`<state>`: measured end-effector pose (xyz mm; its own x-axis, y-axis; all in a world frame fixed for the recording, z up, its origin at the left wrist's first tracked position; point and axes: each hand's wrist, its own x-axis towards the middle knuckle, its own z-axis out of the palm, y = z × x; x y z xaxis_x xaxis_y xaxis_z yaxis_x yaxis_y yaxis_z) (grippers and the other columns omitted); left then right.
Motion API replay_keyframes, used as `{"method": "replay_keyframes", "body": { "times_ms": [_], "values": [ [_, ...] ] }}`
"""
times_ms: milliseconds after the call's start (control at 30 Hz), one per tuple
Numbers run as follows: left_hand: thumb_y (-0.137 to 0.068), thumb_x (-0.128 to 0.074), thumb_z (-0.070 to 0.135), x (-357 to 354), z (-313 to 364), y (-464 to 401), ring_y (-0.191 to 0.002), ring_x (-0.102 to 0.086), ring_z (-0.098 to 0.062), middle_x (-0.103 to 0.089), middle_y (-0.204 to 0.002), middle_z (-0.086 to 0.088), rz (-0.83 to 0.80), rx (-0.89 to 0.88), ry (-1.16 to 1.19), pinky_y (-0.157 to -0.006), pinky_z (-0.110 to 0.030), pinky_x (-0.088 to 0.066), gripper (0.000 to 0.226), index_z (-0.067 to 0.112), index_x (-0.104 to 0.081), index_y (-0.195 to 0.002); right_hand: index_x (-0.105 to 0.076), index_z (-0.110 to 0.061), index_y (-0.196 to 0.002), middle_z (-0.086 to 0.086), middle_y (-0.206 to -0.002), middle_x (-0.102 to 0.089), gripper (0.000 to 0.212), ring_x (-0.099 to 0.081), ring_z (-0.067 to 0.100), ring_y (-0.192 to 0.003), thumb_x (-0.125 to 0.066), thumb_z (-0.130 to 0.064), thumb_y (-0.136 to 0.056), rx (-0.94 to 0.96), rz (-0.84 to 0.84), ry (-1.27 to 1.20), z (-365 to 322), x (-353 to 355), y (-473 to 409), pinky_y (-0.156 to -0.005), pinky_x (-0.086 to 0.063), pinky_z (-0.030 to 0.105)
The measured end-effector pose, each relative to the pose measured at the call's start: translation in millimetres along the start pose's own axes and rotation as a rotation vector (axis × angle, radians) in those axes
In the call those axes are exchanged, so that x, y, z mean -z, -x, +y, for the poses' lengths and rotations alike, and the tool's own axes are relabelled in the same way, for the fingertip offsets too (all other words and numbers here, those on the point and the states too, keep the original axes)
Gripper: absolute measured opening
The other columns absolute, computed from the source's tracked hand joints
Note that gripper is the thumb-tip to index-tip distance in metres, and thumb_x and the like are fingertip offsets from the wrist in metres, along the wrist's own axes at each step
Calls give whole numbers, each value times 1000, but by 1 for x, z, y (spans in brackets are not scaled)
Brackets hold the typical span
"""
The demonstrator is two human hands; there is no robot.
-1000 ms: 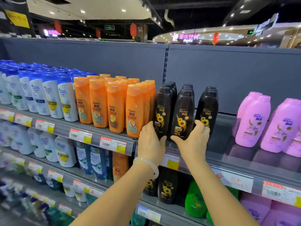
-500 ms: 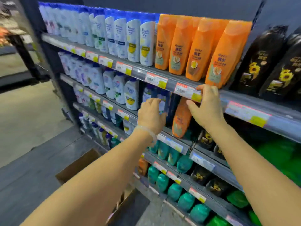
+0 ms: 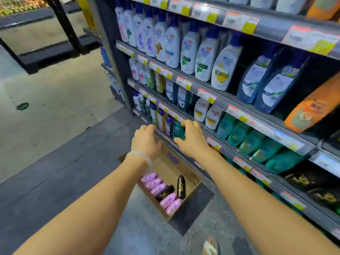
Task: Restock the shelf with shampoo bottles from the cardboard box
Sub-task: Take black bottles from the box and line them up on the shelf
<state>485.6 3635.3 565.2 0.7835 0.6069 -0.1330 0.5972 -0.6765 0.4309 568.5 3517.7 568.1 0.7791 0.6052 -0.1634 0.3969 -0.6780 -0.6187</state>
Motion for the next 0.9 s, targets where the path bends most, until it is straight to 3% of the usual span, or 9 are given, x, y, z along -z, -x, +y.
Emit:
{"method": "replay_keyframes", "body": {
  "times_ms": [100, 333, 433, 600, 767, 900],
  "values": [
    [-84, -63, 29, -26, -26, -17, -122, -44, -32, -48, -132, -12, -100, 19, -20, -100, -41, -41, 49, 11, -47, -128, -35, -12, -132, 11, -138, -32, 52, -36, 28, -127, -59, -26, -88, -86, -75, 4, 13, -35, -20, -102, -34, 35],
    [-85, -60, 29, -111, -80, -78, -124, -42, -28, -45, -134, -10, -319, 124, -54, -102, -31, -34, 53, 12, -43, -132, -38, -10, -128, 11, -134, -35, 47, -41, 27, -122, -59, -25, -89, -284, -260, -34, 82, -120, -92, -92, -34, 29],
    [-86, -59, 28, -160, -112, -109, -123, -43, -25, -47, -133, -7, -402, 173, -82, -97, -29, -37, 49, 13, -44, -130, -39, -8, -129, 13, -134, -37, 49, -41, 27, -124, -60, -23, -88, -390, -335, -47, 122, -170, -119, -98, -33, 29],
    [-85, -58, 27, -266, -166, -153, -122, -45, -30, -47, -133, -10, -527, 213, -112, -100, -33, -38, 49, 13, -45, -130, -42, -4, -129, 19, -127, -45, 51, -44, 31, -122, -62, -20, -85, -577, -380, -48, 199, -265, -148, -98, -32, 28],
    [-85, -60, 25, -394, -222, -186, -125, -43, -30, -44, -137, -10, -650, 251, -132, -101, -36, -40, 53, 14, -42, -133, -46, -4, -124, 19, -124, -50, 46, -49, 32, -117, -62, -18, -83, -689, -407, -42, 275, -377, -173, -97, -40, 33],
    [-84, -60, 22, -497, -266, -203, -126, -42, -30, -43, -138, -12, -724, 251, -148, -100, -36, -39, 54, 12, -42, -134, -48, -4, -122, 19, -120, -54, 46, -54, 33, -110, -65, -17, -81, -773, -375, -40, 333, -465, -196, -89, -44, 34]
  ]
}}
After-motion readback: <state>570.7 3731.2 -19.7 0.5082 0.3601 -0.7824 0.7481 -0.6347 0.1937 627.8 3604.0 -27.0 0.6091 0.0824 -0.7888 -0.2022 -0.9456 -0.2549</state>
